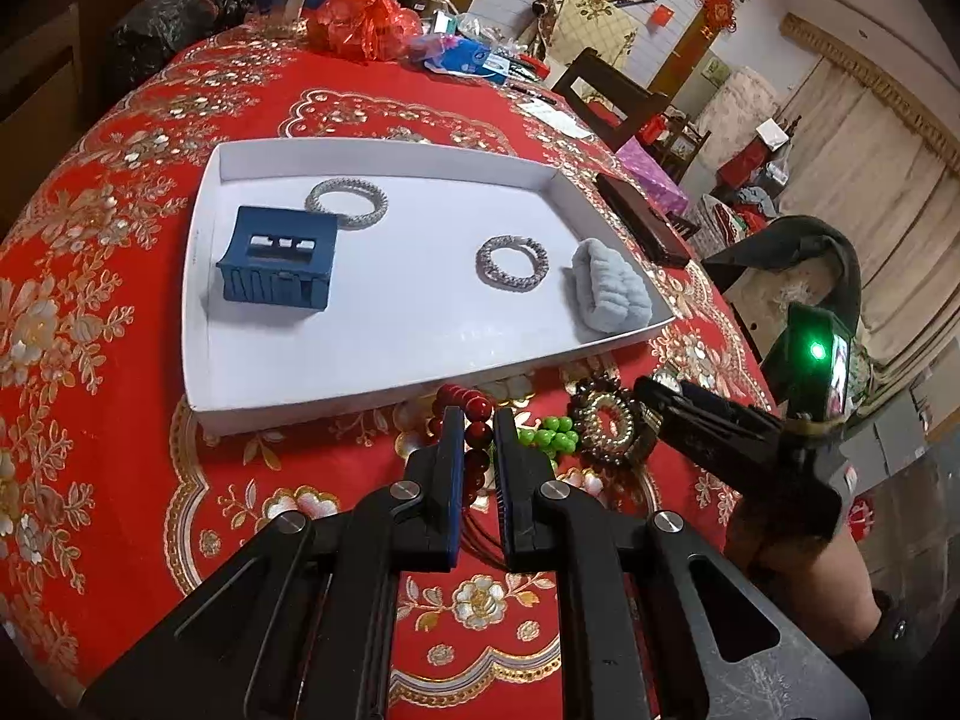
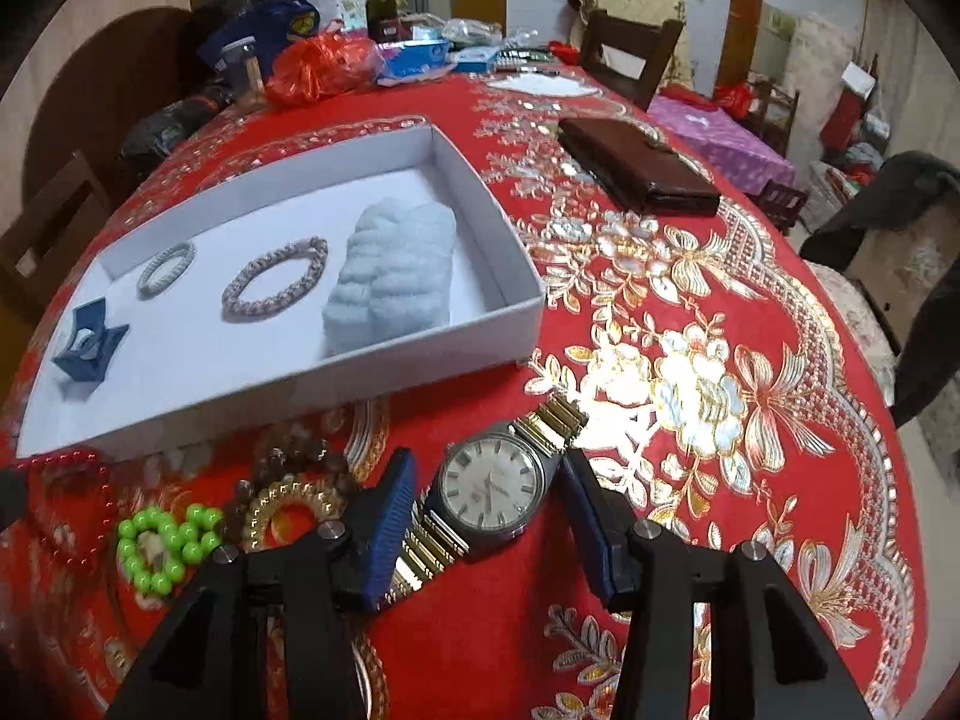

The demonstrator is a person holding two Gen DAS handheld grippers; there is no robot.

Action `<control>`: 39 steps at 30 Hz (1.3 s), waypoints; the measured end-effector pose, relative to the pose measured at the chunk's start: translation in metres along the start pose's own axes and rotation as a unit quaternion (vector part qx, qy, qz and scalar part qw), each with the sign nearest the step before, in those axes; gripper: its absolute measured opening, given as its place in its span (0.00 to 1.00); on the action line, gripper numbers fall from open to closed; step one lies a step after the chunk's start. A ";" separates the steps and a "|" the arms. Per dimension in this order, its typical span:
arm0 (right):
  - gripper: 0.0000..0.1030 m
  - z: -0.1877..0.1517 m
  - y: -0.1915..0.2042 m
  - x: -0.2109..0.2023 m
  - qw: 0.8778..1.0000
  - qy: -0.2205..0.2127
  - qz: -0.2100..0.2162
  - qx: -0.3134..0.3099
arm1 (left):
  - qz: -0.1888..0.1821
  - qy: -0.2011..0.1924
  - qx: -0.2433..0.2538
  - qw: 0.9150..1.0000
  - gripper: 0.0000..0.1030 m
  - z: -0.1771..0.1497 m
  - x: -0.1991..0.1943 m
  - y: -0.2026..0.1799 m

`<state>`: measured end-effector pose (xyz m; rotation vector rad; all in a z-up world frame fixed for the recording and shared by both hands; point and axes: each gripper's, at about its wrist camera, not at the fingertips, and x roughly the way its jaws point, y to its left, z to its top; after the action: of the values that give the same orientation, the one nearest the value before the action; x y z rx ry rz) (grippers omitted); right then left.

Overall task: Organize jewelry
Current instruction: 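Lift the red bead necklace with the left gripper while the right grasps the silver wristwatch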

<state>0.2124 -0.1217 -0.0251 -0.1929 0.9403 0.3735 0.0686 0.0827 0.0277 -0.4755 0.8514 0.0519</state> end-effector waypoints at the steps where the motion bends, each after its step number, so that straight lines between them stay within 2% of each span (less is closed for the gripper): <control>1: 0.42 0.000 -0.001 0.000 1.000 -0.001 0.005 -0.004 | 0.001 0.001 -0.002 1.000 0.07 -0.001 0.000 0.001; 6: 0.37 -0.010 -0.013 -0.008 0.998 -0.022 0.057 -0.012 | 0.003 0.005 -0.017 1.000 0.07 -0.001 0.000 0.008; 14: 0.36 -0.013 -0.024 -0.048 0.993 -0.074 0.092 -0.018 | 0.003 0.003 -0.010 1.000 0.08 0.000 0.002 0.003; 26: 0.36 -0.008 -0.010 -0.094 0.984 -0.121 0.126 -0.034 | -0.004 -0.033 0.029 0.999 0.07 0.011 -0.019 -0.012; 32: 0.36 -0.009 -0.006 -0.105 0.981 -0.129 0.136 -0.042 | -0.007 -0.053 0.044 0.998 0.07 0.014 -0.031 -0.019; 39: 0.36 -0.009 -0.005 -0.118 0.979 -0.143 0.142 -0.044 | -0.006 -0.059 0.050 0.997 0.07 0.016 -0.034 -0.021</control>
<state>0.1447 -0.1565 0.0659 -0.0811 0.6675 0.6887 0.0621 0.0751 0.0697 -0.3806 0.7310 0.0256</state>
